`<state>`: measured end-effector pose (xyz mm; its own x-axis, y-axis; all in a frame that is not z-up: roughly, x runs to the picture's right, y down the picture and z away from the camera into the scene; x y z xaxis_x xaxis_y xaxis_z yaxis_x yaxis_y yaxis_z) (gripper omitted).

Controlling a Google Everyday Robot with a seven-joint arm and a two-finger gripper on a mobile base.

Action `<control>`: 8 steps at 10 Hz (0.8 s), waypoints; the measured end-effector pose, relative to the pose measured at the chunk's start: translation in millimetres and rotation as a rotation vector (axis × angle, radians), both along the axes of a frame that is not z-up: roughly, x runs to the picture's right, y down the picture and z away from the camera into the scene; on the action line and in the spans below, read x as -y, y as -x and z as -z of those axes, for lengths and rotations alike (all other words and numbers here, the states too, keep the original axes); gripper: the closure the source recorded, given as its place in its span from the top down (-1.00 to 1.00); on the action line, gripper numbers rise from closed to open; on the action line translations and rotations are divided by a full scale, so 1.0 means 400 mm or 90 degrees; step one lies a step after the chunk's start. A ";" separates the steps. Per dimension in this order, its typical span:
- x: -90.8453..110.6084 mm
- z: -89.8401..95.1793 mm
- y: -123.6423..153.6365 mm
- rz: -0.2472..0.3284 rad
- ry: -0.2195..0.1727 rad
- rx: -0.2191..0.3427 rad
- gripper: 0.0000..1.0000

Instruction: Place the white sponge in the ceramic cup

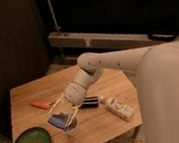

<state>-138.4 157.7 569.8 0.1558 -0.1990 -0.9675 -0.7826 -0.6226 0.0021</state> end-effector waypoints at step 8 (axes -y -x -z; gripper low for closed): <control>-0.054 -0.055 0.012 0.017 0.034 -0.014 0.01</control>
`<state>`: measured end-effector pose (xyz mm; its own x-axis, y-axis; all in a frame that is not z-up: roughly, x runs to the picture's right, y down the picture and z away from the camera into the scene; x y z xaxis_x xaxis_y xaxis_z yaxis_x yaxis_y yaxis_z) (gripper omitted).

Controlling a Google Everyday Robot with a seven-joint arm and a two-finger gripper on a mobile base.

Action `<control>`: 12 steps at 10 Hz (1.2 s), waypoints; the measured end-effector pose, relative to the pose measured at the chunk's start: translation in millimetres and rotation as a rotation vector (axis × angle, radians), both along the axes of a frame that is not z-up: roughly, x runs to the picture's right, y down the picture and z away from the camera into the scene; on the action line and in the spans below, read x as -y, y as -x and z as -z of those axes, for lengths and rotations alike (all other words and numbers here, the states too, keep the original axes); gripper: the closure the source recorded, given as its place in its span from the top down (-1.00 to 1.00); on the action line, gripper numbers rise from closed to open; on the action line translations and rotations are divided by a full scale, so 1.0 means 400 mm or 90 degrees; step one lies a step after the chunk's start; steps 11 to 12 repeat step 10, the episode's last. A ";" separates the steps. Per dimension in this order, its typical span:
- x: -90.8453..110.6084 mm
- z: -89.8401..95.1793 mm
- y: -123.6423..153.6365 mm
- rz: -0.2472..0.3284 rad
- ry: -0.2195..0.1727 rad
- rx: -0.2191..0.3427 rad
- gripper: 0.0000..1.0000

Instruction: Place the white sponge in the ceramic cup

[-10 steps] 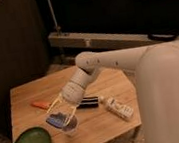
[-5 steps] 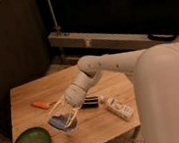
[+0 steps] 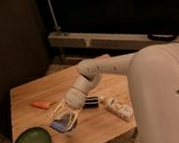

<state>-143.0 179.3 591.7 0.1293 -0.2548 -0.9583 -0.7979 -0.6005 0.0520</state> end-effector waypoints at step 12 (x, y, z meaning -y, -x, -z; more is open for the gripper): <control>0.011 -0.050 0.013 -0.027 0.009 -0.010 0.20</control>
